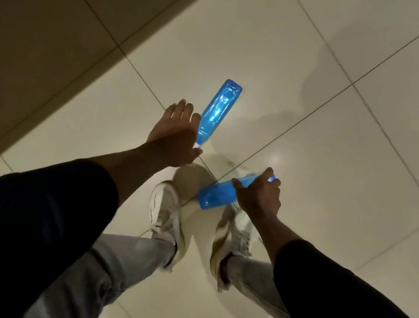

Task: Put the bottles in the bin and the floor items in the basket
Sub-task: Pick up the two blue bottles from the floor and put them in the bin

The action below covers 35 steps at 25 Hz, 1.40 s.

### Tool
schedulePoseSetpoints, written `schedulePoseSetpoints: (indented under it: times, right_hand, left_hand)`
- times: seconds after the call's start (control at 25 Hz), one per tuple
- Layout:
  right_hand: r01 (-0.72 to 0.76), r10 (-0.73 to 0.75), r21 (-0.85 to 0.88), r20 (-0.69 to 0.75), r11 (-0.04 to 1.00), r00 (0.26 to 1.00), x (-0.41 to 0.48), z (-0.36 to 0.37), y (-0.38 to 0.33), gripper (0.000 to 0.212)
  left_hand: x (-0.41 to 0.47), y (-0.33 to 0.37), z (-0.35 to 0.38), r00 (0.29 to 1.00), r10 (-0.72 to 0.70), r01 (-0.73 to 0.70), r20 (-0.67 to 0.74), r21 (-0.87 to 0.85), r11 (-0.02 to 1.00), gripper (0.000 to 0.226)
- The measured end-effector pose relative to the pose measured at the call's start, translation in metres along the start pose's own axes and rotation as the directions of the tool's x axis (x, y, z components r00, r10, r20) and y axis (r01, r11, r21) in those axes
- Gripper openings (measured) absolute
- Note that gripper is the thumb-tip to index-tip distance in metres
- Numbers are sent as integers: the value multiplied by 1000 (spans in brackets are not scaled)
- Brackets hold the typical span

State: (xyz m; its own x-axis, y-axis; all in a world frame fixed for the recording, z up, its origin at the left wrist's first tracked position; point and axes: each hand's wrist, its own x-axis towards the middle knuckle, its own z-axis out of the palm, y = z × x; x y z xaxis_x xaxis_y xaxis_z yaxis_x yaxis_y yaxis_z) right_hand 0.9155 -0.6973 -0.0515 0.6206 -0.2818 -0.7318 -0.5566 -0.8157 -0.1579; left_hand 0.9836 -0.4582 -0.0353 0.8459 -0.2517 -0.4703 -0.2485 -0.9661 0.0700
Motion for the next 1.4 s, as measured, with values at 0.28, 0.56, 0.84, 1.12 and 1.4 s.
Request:
schedulePoseSetpoints:
  times: [0.28,0.56,0.84,1.12,1.4]
  right_hand:
    - [-418,425,287,41,862,904,85,122,33,127]
    - [-299,310,309,15,903,951,92,107,25,117]
    - [10,1,89,-115,996,993,-24,-23,-46,117]
    - [232,-247,-117,-138,966,959,-199,-174,-100,118]
    - [422,-474,-313,-112,851,873,-342,-269,-151,119]
  left_hand:
    - [129,36,138,921,-359,380,152,-144,914,110]
    - [122,29,143,812,-498,580,305,-316,751,71]
    - [-24,19,3,782,-495,614,379,-331,717,87]
    - [-171,9,-183,748,-542,663,384,-378,647,80]
    - [-294,-1,-310,778,-539,625,322,-491,607,80]
